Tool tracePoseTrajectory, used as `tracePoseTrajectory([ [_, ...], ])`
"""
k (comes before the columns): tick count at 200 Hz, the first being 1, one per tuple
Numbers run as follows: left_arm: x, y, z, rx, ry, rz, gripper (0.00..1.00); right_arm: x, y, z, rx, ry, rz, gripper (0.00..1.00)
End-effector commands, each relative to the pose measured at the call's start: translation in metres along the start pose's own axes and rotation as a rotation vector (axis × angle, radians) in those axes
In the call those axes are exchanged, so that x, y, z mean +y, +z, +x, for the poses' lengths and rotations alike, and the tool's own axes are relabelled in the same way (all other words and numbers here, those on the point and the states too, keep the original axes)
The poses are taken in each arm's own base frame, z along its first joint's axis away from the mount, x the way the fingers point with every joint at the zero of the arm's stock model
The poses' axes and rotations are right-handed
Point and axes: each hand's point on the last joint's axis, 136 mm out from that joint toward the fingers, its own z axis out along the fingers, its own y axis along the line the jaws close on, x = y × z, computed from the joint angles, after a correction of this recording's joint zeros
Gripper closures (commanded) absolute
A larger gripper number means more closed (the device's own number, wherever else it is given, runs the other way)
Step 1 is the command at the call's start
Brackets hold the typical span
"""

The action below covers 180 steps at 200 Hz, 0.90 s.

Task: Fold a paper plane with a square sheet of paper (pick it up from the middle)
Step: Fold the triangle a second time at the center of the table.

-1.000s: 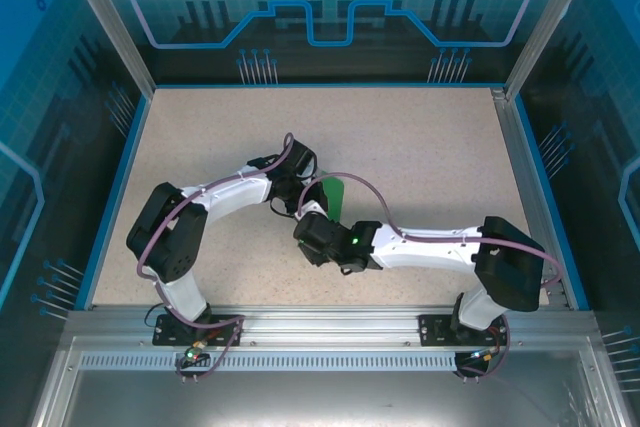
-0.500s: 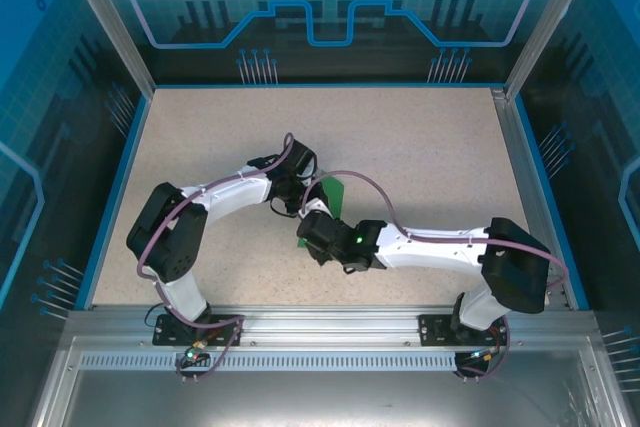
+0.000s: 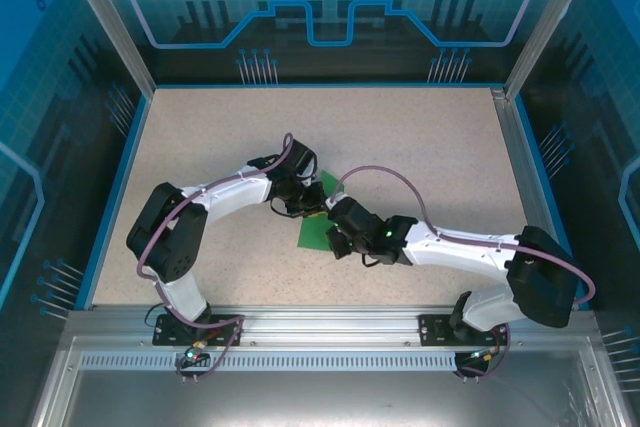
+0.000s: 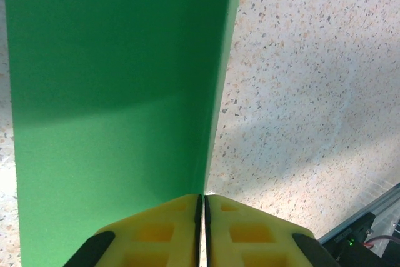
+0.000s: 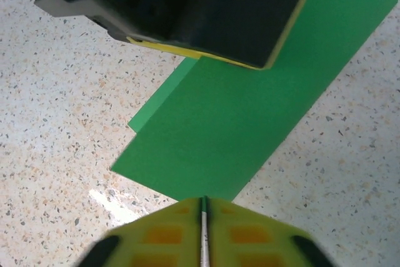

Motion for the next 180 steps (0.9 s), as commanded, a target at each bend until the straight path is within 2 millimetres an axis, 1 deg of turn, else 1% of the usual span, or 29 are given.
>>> tracePoseTrajectory([
  [1,-0.013,-0.003,-0.002,0.010,0.009,0.029,0.89,0.019,-0.007,-0.007,-0.037,-0.011,-0.095,0.69],
  [21,-0.014,-0.003,-0.003,0.011,0.008,0.032,0.89,0.023,-0.003,-0.002,-0.040,-0.063,-0.045,0.49],
  [33,-0.013,-0.002,-0.002,0.014,0.006,0.031,0.90,0.026,0.004,0.001,-0.031,-0.084,-0.009,0.41],
  [58,-0.013,-0.002,-0.001,0.017,0.005,0.029,0.90,0.031,0.013,0.002,-0.044,-0.118,0.070,0.35],
  [74,-0.013,-0.002,-0.001,0.019,0.003,0.029,0.90,0.026,0.020,0.008,-0.041,-0.122,0.126,0.34],
  [75,-0.013,-0.002,-0.001,0.019,0.004,0.029,0.90,0.029,0.019,0.002,-0.052,-0.117,0.122,0.34],
  [77,-0.012,-0.002,-0.001,0.018,0.004,0.028,0.90,0.031,0.019,-0.001,-0.060,-0.115,0.122,0.34],
  [86,-0.012,-0.002,-0.001,0.018,0.005,0.027,0.90,0.030,0.022,-0.003,-0.069,-0.111,0.144,0.34],
  [106,-0.011,-0.001,0.000,0.024,0.005,0.024,0.90,0.028,0.026,-0.004,-0.072,-0.114,0.164,0.40],
  [123,-0.012,-0.001,0.000,0.025,0.004,0.024,0.90,0.027,0.028,-0.004,-0.068,-0.117,0.163,0.49],
  [155,-0.012,-0.002,0.000,0.024,0.004,0.024,0.89,0.022,0.027,-0.003,-0.053,-0.111,0.159,0.74],
  [171,-0.012,-0.003,-0.001,0.020,0.001,0.025,0.88,0.024,0.023,-0.004,-0.055,-0.110,0.118,0.82],
  [180,-0.014,-0.005,-0.001,0.018,-0.001,0.028,0.87,0.024,0.021,-0.006,-0.054,-0.104,0.095,0.85],
])
